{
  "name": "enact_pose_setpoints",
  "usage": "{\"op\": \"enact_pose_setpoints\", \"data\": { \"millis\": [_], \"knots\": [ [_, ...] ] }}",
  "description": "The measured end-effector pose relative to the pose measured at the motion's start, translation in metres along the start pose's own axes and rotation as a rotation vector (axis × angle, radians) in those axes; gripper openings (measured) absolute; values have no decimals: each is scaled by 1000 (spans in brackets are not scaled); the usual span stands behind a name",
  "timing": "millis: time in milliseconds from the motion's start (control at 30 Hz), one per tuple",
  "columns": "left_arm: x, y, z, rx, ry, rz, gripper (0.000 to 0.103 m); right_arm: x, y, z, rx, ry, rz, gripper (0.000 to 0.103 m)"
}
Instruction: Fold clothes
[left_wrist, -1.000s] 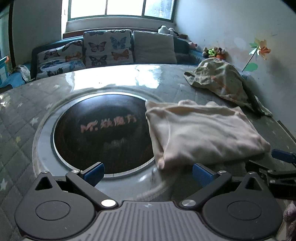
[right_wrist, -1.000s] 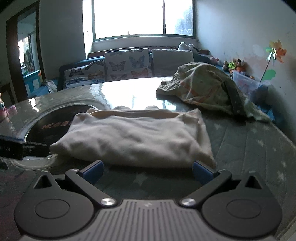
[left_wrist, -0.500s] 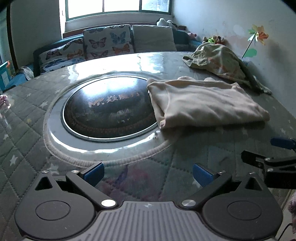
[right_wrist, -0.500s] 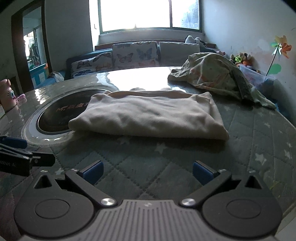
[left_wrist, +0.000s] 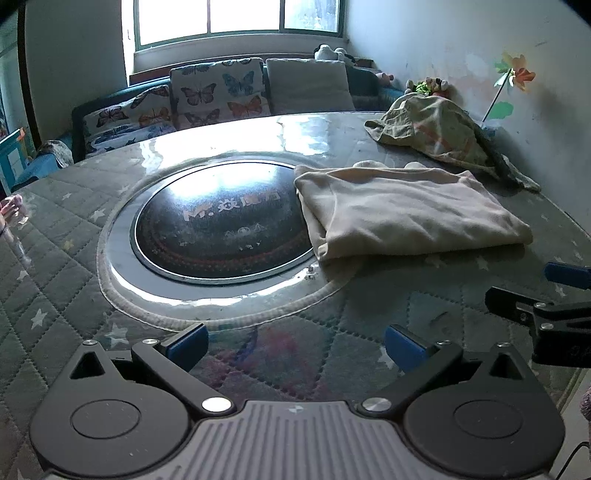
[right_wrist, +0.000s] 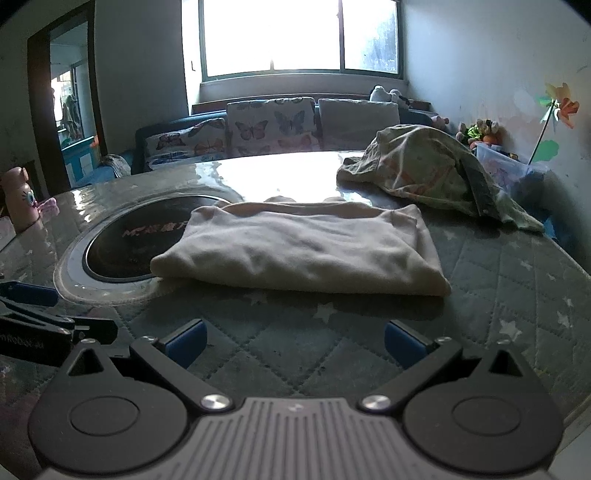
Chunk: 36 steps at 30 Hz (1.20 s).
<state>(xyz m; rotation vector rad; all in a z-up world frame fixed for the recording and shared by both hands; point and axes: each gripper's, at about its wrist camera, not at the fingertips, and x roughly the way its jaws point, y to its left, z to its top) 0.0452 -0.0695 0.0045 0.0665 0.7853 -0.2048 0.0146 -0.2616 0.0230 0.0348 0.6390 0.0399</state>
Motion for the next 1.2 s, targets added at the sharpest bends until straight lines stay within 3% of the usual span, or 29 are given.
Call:
{"op": "enact_pose_setpoints", "data": {
  "millis": [1200],
  "knots": [
    [-12, -11, -3, 5, -19, -8, 103, -14, 2, 0, 7, -33, 5, 103]
  ]
}}
